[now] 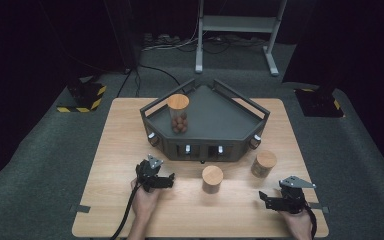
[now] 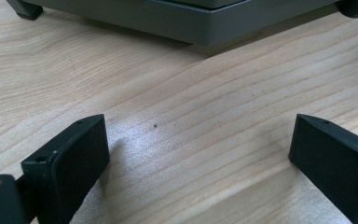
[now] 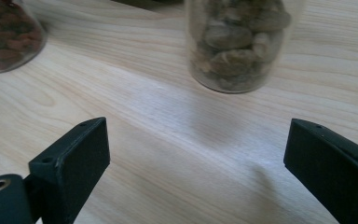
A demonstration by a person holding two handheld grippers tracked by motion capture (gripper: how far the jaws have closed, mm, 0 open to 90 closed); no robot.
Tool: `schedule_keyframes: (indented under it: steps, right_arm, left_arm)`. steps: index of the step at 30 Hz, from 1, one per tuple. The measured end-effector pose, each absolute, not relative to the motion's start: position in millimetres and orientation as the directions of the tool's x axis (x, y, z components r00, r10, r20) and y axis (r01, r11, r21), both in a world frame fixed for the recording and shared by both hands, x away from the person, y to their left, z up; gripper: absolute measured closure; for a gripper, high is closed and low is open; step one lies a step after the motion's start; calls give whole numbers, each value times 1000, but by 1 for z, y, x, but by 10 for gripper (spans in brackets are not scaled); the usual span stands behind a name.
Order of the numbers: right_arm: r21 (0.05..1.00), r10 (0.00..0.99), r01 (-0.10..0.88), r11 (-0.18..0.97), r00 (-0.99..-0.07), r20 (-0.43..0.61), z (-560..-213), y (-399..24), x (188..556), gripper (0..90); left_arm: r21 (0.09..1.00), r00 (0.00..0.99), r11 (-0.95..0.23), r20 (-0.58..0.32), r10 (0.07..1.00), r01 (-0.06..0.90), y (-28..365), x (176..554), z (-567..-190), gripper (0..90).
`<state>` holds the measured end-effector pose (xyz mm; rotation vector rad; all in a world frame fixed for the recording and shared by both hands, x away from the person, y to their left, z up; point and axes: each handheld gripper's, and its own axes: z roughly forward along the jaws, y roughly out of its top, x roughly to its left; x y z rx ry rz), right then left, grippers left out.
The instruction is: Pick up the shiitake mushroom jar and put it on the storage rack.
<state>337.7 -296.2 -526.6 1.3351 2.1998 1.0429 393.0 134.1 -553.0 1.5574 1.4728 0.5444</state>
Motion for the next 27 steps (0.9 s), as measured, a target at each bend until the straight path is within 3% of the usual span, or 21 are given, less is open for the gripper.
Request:
schedule_keyframes:
  steps: [27]
  right_arm:
    - [767,755,541,344,-645,116,-522,-244,332,101]
  left_arm:
    - [827,194,112,-257,947,551,134,393,-553,47]
